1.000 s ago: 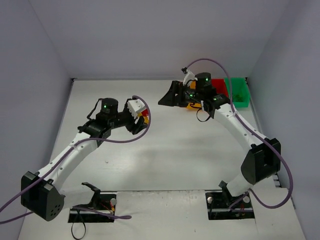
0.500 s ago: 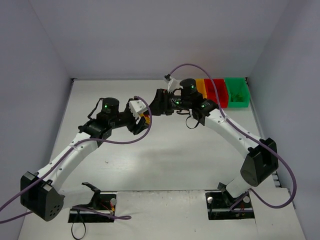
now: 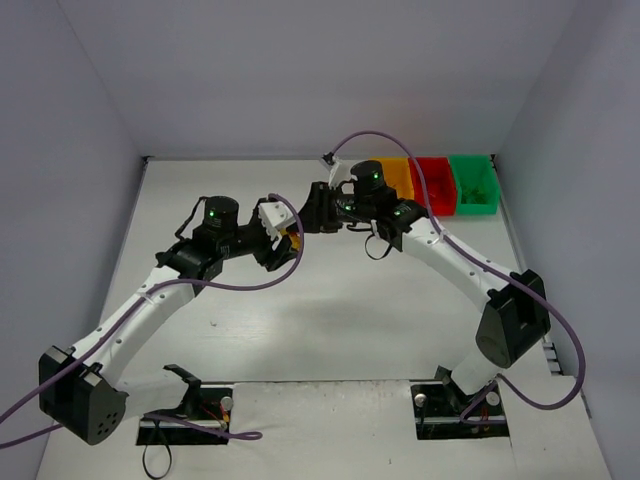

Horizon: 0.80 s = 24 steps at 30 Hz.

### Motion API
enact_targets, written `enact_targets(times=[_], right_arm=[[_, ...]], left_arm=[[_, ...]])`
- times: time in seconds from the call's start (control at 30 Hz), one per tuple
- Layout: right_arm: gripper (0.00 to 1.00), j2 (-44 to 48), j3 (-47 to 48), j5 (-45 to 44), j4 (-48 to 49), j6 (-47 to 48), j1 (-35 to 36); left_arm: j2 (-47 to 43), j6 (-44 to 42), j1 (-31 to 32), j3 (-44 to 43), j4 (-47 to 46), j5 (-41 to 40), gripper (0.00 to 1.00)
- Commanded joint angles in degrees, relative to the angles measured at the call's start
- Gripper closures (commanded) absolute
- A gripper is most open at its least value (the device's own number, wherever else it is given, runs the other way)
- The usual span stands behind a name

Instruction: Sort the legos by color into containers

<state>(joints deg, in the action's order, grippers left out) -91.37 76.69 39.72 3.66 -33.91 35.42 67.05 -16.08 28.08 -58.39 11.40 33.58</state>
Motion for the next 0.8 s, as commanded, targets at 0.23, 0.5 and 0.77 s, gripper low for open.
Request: enact_targets(times=[0.23,0.5,0.77], right_arm=[[1.00,3.5,1.7,-1.8,1.5,4.4,-2.7],[1.00,5.7,2.8,-2.7,-3.0,9.4,-17.5],[0.97,-3.1,7.7,-30.4,-5.3,14.4,-31.5]], left_arm=[[-1.0,4.8,-1.4,2.0,-5.9,-1.9,1.00],[0.2,7.6,-4.2,4.8,-8.6,-1.2,1.00],[-2.4,7.5,-4.0,5.1,-8.1,-1.5,1.00]])
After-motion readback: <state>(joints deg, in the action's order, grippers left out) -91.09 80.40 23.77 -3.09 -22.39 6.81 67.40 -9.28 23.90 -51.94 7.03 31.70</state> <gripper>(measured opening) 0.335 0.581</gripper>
